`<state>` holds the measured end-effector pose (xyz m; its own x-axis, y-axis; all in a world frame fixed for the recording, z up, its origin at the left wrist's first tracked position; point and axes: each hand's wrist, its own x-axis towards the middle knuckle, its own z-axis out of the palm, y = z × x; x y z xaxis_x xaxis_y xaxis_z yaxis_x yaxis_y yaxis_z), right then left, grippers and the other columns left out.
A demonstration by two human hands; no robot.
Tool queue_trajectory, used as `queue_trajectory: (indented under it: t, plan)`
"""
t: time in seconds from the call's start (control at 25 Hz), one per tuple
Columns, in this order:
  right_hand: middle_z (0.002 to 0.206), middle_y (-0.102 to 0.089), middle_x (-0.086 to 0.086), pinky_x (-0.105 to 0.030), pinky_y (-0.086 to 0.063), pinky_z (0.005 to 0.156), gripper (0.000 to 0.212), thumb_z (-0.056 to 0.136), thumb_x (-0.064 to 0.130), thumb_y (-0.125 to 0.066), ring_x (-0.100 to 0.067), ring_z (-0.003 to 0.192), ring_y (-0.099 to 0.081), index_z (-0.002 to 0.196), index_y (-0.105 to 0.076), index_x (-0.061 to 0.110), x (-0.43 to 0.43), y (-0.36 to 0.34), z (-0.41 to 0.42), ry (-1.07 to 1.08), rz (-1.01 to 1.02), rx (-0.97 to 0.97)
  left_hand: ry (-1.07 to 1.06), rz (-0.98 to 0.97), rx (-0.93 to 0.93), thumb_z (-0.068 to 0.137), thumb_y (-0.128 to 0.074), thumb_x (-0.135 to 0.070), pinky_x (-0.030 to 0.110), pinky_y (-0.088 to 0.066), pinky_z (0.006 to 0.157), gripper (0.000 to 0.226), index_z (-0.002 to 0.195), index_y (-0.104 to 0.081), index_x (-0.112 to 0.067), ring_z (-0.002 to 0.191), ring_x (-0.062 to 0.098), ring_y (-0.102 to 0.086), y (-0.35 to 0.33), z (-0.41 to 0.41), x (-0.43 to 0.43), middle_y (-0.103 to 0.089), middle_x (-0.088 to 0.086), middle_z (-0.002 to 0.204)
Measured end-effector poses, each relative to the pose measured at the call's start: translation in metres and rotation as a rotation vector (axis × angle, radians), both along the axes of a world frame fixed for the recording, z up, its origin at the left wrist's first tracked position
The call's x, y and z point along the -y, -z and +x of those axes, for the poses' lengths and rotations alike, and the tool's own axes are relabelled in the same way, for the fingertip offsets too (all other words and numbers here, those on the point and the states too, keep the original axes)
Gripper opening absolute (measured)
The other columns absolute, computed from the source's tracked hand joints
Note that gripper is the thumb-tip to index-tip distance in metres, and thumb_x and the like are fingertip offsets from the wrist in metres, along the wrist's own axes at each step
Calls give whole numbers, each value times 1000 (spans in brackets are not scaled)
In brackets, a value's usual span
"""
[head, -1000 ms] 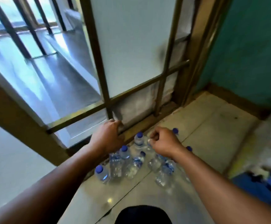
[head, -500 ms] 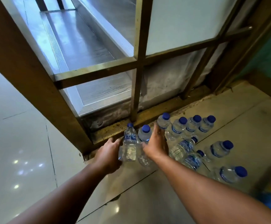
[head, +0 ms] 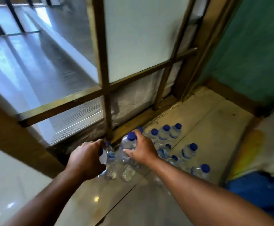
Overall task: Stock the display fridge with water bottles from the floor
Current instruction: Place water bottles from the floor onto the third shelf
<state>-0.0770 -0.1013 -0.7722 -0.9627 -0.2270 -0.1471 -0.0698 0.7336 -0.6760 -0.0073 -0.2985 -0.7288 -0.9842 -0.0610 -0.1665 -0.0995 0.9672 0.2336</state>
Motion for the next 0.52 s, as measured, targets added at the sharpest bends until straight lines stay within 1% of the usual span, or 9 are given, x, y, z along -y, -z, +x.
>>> queue_trajectory:
  t: [0.04, 0.08, 0.16, 0.24, 0.32, 0.4, 0.48, 0.52]
  plan:
    - [97, -62, 9, -30, -52, 70, 49, 71, 40, -81, -13, 86, -63, 106, -46, 37, -14, -26, -1, -31, 2, -56, 28, 3, -13, 54, -73, -46, 30, -54, 61, 51, 102, -57, -36, 76, 15, -62, -20, -9, -11, -60, -13, 80]
    - [94, -64, 8, -31, -53, 69, 49, 69, 43, -80, -14, 83, -63, 103, -47, 35, -31, -53, -2, -49, 5, -98, 63, 6, -27, 53, -74, -48, 31, -55, 60, 52, 101, -57, -36, 73, 14, -62, -39, -18, -25, -59, -13, 78]
    - [98, -67, 6, -35, -55, 73, 53, 66, 45, -79, -16, 87, -65, 107, -48, 34, -75, -111, 1, -64, 26, -181, 166, 35, -70, 53, -77, -50, 29, -56, 59, 53, 99, -56, -36, 70, 11, -61, -81, -35, -65, -58, -14, 77]
    - [97, -67, 7, -36, -54, 73, 55, 65, 44, -79, -15, 86, -65, 109, -47, 33, -123, -173, 13, -39, 68, -282, 271, 124, -130, 51, -81, -51, 28, -54, 58, 53, 95, -54, -37, 70, 9, -60, -124, -46, -111, -59, -14, 78]
    - [93, -66, 10, -35, -52, 71, 52, 65, 43, -80, -13, 82, -62, 105, -48, 32, -174, -226, 38, 50, 111, -395, 387, 248, -202, 51, -84, -48, 27, -51, 58, 54, 92, -51, -38, 70, 9, -60, -165, -49, -163, -61, -13, 80]
    - [92, -63, 12, -35, -51, 71, 49, 66, 42, -80, -12, 80, -60, 103, -49, 32, -219, -272, 70, 160, 145, -479, 486, 406, -275, 50, -85, -45, 29, -52, 62, 59, 97, -51, -36, 72, 13, -62, -203, -45, -214, -62, -12, 85]
    - [92, -64, 10, -37, -52, 71, 47, 68, 37, -80, -13, 80, -62, 103, -50, 30, -262, -306, 107, 291, 157, -554, 567, 550, -330, 51, -88, -40, 28, -49, 67, 65, 103, -50, -34, 77, 17, -62, -234, -33, -264, -60, -12, 88]
    - [93, -65, 10, -38, -54, 71, 46, 70, 35, -80, -13, 81, -64, 104, -51, 29, -285, -323, 128, 365, 149, -594, 603, 624, -364, 51, -89, -39, 27, -47, 68, 65, 102, -50, -33, 78, 16, -61, -248, -25, -290, -60, -13, 87]
